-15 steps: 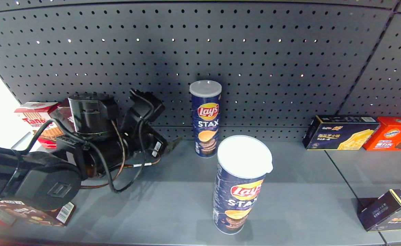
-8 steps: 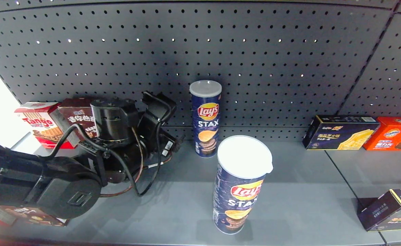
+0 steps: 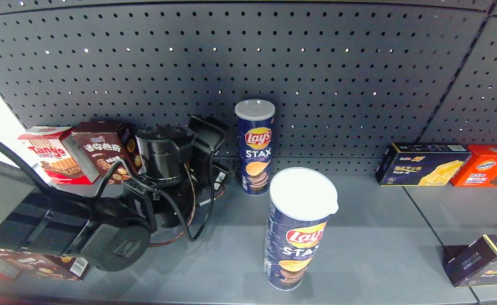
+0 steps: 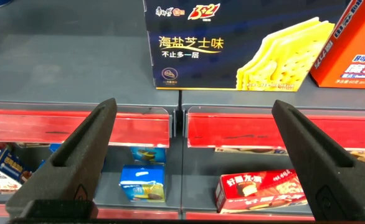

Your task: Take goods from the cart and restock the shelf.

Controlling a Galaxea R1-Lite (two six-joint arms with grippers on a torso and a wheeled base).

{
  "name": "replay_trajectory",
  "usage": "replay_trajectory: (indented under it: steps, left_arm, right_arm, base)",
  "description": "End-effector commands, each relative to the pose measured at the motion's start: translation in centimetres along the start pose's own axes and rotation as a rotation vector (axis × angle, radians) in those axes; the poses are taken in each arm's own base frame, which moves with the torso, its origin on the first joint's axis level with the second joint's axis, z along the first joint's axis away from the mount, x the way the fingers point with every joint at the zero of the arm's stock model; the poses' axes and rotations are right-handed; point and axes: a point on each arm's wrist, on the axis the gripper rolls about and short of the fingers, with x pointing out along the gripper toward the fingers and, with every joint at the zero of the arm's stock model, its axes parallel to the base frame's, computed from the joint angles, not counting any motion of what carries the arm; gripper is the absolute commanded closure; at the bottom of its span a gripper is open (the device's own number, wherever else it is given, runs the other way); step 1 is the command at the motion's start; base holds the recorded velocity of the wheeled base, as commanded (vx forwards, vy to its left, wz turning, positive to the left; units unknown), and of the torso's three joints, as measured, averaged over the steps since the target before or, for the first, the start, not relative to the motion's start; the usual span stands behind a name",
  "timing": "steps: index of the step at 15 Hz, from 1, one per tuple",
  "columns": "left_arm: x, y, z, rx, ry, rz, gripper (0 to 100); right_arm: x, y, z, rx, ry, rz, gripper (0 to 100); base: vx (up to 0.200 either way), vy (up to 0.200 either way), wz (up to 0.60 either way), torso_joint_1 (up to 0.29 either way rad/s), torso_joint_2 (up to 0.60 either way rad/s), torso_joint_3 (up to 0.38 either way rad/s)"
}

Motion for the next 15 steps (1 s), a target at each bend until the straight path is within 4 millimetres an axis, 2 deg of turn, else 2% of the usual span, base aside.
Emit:
replay_trajectory:
  steps: [1,4,15]
  left_arm:
    - [0.3,-0.9,-0.4,0.006,0.007,-0.011,0]
    - [0.4,-2.0,-0.2,-0.005,-0.006,-0.025,0]
    - [1.3,-3.9,0.3,-0.014,-0.028,-0.052,0]
  right_arm:
    - [0.0,0.0,0.0,-0.001,0.0,0.001,0]
    - [0.0,0.0,0.0,-0.001,0.0,0.001,0]
    - [0.0,0.0,0.0,-0.001,-0.002,0.001,0]
  base:
    - [0.0,0.0,0.0,0.0,0.0,0.0]
    - [0.0,0.0,0.0,0.0,0.0,0.0]
    - [0.0,0.0,0.0,0.0,0.0,0.0]
